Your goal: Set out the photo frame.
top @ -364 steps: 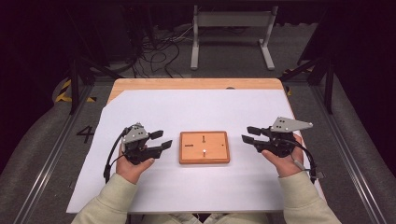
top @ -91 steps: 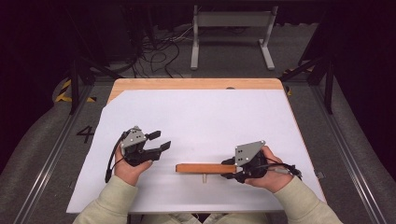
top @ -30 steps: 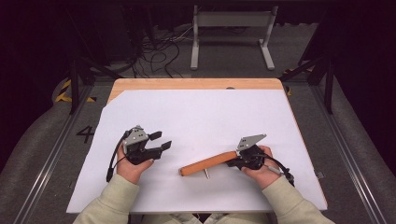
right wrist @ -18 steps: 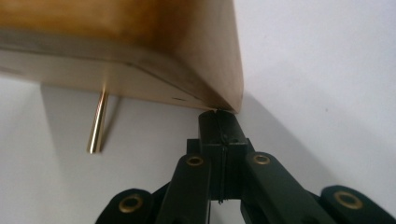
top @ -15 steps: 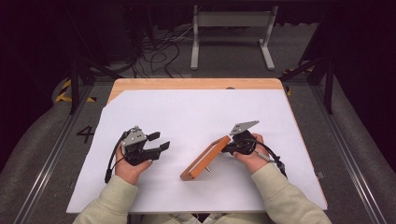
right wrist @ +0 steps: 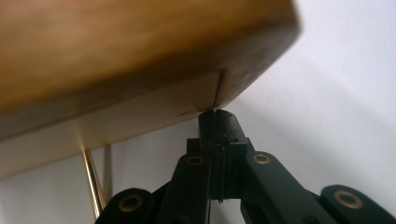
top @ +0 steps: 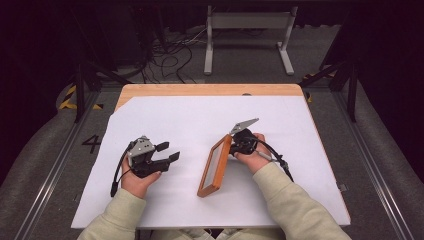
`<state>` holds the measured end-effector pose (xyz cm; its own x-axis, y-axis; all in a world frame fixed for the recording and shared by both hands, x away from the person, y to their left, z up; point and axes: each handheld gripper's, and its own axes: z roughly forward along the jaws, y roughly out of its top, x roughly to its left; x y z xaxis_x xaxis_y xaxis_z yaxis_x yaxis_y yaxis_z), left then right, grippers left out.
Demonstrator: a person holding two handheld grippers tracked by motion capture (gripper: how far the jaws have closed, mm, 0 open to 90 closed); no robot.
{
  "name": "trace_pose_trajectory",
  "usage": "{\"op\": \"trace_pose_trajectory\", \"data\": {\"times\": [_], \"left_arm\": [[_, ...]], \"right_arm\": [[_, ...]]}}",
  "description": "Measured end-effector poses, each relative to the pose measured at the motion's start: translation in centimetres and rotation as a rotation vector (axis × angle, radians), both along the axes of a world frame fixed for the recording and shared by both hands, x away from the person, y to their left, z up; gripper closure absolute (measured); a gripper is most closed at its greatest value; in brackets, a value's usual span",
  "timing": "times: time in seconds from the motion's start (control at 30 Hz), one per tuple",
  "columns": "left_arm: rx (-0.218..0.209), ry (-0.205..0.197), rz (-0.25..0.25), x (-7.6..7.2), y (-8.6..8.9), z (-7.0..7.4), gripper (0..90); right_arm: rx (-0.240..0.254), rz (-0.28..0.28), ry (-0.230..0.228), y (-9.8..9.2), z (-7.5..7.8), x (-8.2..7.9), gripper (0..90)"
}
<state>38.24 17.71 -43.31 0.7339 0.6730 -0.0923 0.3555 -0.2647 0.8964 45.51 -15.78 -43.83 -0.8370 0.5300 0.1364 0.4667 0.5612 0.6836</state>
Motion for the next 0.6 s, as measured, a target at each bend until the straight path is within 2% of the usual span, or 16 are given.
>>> {"op": "trace_pose_trajectory", "data": {"times": [0.2, 0.33, 0.43, 0.53, 0.6], "left_arm": [[0.001, 0.004, -0.003, 0.1, 0.0, 0.0, 41.5], [0.000, 0.005, -0.004, 0.1, 0.0, 0.0, 41.4], [-0.007, 0.007, 0.000, 0.1, 0.1, -0.1, 41.4], [-0.005, 0.012, 0.002, 0.2, 0.2, 0.0, 41.2], [-0.007, 0.011, 0.006, 0.3, 0.3, 0.0, 41.0]], "right_arm": [[0.012, 0.026, 0.011, 1.6, 0.2, 1.0, 90.0], [0.038, 0.033, 0.019, 2.4, -0.1, 1.5, 90.0], [0.039, 0.023, 0.014, 2.3, -0.2, 1.6, 90.0], [0.012, -0.001, -0.008, 1.6, 0.7, 1.2, 89.5], [0.008, -0.016, -0.012, 1.3, 1.1, 1.0, 85.9]]}}
